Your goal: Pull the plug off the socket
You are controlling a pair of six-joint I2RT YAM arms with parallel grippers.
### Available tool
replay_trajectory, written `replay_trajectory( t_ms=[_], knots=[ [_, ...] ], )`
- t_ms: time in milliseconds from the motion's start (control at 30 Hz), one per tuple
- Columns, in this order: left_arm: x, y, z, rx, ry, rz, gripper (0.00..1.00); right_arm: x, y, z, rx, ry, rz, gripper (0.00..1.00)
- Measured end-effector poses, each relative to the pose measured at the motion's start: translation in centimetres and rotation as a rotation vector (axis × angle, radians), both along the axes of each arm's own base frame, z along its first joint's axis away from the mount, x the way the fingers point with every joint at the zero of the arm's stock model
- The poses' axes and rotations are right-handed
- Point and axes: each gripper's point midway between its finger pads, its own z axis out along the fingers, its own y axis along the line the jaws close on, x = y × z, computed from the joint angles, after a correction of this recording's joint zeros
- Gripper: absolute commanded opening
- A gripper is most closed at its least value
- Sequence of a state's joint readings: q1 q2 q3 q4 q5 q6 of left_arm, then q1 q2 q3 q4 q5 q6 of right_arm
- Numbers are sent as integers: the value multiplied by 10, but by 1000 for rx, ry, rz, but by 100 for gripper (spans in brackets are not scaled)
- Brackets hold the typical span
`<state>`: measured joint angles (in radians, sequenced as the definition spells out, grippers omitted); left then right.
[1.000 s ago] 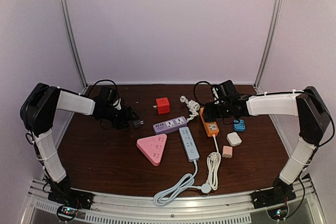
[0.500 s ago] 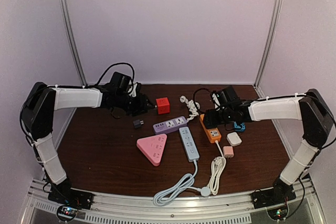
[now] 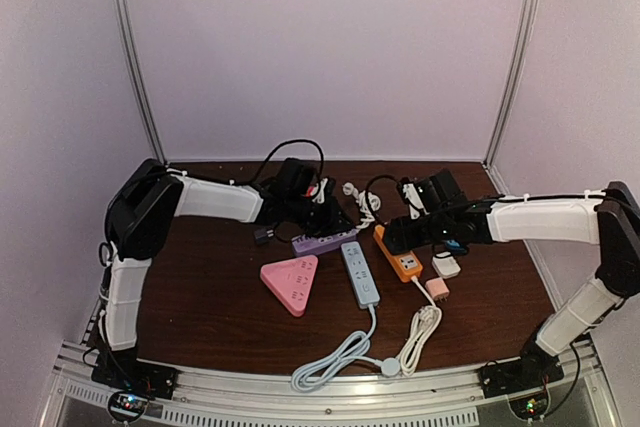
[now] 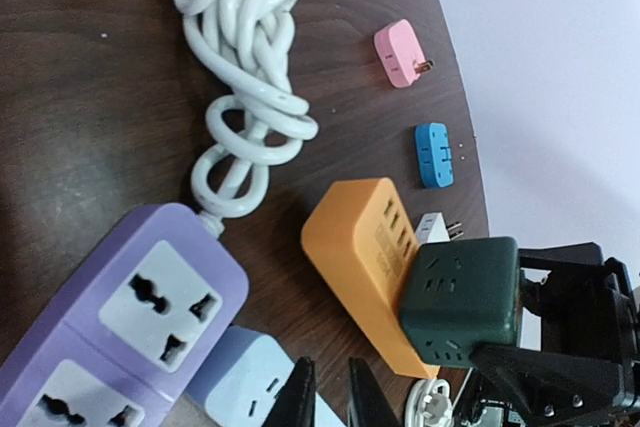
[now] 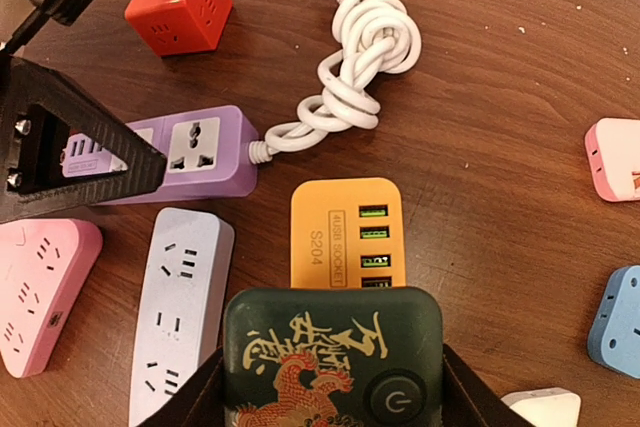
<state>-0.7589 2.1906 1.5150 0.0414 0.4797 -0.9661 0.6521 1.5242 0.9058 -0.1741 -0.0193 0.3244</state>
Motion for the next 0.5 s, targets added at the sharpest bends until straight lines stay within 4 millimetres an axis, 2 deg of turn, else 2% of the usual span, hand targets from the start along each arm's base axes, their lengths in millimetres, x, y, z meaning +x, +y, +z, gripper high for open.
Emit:
replay_trajectory(
  t_ms=[300,500],
  knots=[
    [-1,-34,15,-75,-17,-29,4,-17,9,-9,-25,26,46,37],
    [-6,-52,5,-87,-3,-52,4,-22,15,-10,-26,27,64,37]
  ],
)
